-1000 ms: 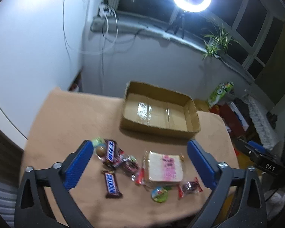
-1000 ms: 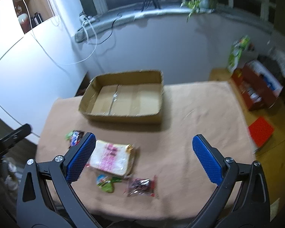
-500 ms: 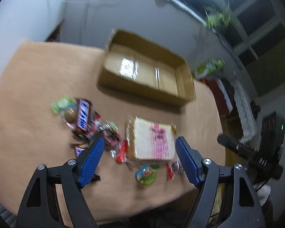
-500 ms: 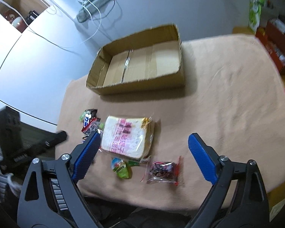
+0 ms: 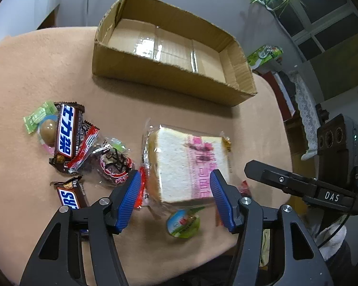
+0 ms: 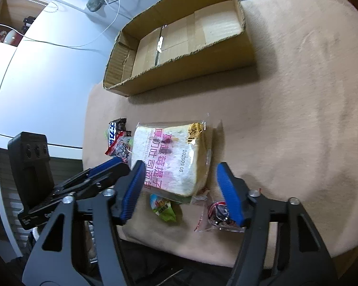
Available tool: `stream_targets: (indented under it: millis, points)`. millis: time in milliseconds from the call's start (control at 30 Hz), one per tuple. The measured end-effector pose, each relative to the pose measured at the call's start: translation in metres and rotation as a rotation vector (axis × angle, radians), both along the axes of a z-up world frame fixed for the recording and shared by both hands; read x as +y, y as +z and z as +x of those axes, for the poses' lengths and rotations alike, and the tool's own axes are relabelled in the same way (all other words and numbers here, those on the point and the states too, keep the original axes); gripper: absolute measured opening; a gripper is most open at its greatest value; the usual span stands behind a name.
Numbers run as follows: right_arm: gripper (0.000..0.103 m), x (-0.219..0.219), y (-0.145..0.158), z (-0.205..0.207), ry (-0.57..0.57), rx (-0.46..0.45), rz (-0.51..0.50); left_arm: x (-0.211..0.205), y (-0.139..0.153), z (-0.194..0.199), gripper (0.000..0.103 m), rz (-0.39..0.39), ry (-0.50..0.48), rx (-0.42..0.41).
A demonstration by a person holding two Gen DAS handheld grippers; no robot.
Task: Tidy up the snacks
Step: 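Lower both grippers onto the wrapped bread package from either side, then grip the bread package with both grippers and lift it over the box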
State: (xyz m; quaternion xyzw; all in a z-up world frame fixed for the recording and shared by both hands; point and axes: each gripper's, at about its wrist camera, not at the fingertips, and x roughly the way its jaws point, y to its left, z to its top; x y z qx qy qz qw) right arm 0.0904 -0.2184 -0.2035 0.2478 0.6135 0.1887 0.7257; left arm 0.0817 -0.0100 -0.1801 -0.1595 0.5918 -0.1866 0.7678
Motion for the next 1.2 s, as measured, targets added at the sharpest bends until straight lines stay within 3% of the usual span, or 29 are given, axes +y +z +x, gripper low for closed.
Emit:
stream_targets:
  millis: [200, 433, 700, 1200]
  points:
    - [0.043, 0.007, -0.009, 0.007, 0.017, 0.022, 0.013, -0.006, -0.014, 0.002, 0.034, 0.028, -0.039, 0.015]
    - [0.035, 0.011, -0.012, 0.009, 0.033, 0.035, -0.006, -0.008, -0.02, 0.008, 0.034, 0.021, -0.045, 0.021]
    - [0.035, 0.012, -0.001, 0.01, 0.056, 0.007, -0.008, -0.015, -0.015, 0.007, 0.034, 0.042, -0.049, 0.0]
    - [0.035, 0.009, 0.018, 0.01, 0.052, -0.045, 0.018, -0.009, 0.025, 0.008, 0.034, 0.038, -0.031, -0.098]
